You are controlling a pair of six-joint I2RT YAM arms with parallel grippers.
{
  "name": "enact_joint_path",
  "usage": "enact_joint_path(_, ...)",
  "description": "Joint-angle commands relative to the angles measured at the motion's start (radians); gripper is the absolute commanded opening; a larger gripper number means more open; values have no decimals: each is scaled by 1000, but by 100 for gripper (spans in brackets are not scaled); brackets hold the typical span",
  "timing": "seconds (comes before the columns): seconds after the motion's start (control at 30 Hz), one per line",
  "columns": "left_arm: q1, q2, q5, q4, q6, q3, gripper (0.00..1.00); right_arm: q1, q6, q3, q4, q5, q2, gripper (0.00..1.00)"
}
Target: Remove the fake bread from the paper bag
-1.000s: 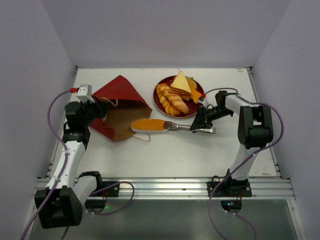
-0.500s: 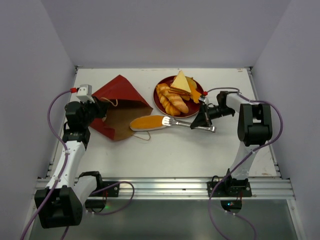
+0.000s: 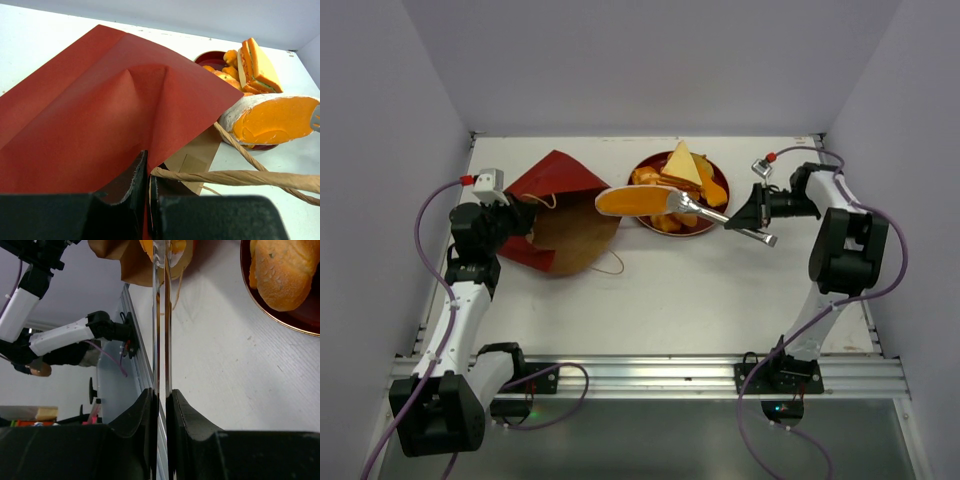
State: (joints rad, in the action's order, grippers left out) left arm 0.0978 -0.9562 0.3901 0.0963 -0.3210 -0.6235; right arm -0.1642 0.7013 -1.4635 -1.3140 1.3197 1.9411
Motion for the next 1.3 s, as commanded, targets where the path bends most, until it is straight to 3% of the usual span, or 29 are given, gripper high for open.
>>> enact_joint_path(0.0,5,5,7,23,14,5,9,-9,90,-4,-275,99,-125,0)
enact_joint_path(0.3,3,10,-7,20,14,5,9,-43,118,49,-275,20,-241,0)
enact_joint_path(0.53,3,11,-13,19,13,5,9,-153,141,89,-275,-25,-260,0)
enact_joint_path(1.17,3,10,-2,23,13,7,9,-279,147,49,-281,-77,-102,0)
enact_joint_path(1.27,3,11,-2,23,13,8,9,-282,144,16,-281,-77,-65,5)
